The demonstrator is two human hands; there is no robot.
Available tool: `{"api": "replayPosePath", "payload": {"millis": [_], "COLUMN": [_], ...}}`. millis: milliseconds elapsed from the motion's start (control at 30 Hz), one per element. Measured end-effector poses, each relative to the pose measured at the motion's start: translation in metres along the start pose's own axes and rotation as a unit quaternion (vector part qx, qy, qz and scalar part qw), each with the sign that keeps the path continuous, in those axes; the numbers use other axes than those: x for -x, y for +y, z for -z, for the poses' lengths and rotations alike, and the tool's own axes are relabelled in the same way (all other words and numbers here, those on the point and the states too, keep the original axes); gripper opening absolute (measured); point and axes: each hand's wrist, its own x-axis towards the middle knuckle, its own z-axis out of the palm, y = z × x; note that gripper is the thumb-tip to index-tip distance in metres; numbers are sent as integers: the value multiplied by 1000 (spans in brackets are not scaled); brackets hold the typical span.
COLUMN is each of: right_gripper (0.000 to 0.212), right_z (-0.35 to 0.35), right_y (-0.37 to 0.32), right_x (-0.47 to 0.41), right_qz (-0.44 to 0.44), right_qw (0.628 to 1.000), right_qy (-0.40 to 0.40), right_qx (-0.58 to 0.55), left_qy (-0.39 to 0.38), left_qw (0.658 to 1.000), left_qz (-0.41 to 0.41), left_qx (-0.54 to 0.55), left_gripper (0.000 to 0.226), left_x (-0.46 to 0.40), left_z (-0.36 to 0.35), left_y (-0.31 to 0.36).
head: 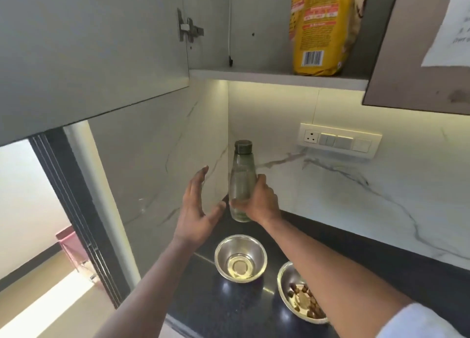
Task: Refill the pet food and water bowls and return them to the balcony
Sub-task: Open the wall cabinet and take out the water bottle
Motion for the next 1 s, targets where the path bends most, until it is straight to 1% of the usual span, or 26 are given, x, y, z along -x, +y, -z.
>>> {"api": "replayPosePath", "payload": {"millis": [100, 167, 233, 400, 533, 767, 1000], "right_gripper": [89, 86, 84, 81, 80, 93, 98], "right_z": [-38, -51, -83, -141, -169, -192, -199], "right_y": [22, 32, 48, 84, 111, 136, 141], "right_x": [-20, -22, -46, -89, -107, -122, -127], "right_qz": [-17, -29, -49, -86, -111, -138, -144], "right_qw": [999, 998, 996, 991, 986, 982, 981], "right_qy": [-12, -20, -33, -54, -75, -114, -118], "right_qx": [-28, -50, -63, -91, -100, -66, -61], "left_qy": [-17, -27, -39, -56, -65, -69, -67], "left_qw": [1000, 999, 998, 995, 993, 990, 989], "left_qz": [22, 23, 43, 80, 98, 119, 127], "left_qx": [-3, -13, -14, -6, 6, 25, 32], "left_gripper": [86, 84, 83, 88, 88, 85, 83], "left_x": [-6, -3, -15, -34, -43, -52, -60], "left_z": [-17, -23, -34, -55, -70, -88, -92], "left_y": [-37, -48, -82, -151, -184, -211, -213]}}
